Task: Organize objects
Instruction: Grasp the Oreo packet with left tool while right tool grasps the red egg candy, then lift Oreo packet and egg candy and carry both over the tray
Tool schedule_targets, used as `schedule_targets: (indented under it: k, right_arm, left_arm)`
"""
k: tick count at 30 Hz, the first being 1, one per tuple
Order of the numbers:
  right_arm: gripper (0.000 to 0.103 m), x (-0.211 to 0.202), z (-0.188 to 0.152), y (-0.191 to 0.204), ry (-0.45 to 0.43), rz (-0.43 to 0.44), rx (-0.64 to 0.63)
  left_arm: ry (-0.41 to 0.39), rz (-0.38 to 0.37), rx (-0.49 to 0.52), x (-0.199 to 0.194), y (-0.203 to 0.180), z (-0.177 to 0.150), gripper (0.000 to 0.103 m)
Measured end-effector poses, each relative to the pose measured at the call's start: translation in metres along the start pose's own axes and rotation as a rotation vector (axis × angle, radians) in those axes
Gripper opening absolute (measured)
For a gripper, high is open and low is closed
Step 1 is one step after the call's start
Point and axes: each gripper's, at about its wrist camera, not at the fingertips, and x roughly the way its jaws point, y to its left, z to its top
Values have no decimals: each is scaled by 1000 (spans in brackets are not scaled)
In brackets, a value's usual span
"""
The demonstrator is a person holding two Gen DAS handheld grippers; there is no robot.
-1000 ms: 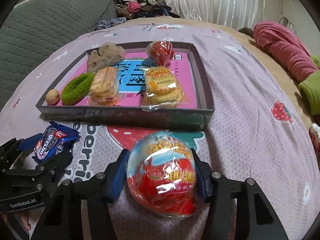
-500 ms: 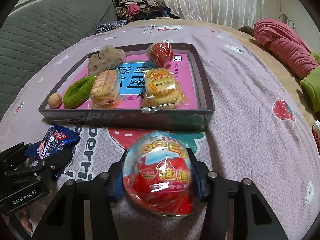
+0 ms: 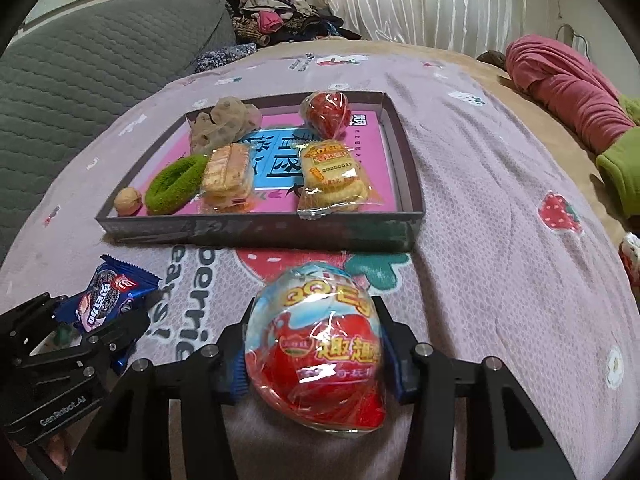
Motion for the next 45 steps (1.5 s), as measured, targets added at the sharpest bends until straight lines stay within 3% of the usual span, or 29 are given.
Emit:
schedule_targets:
  k: [19,29,36,45]
  right_arm:
    - [51,-82,-56,42,-15,22,-67]
    - [51,-117,-73,63,-41,49,-88]
    - [51,-144,-65,76,-92,67,-108]
    - [51,-193,-21,73,-216,54,-129]
  left_arm:
    - [-45,49,-39,-101,9,-61,54]
    - [-81,35,-63,-138,14,-70,54]
    - [-140,26,-67,-166,16,-56,54]
    - [-245,53,-29,-208,8,-11,54]
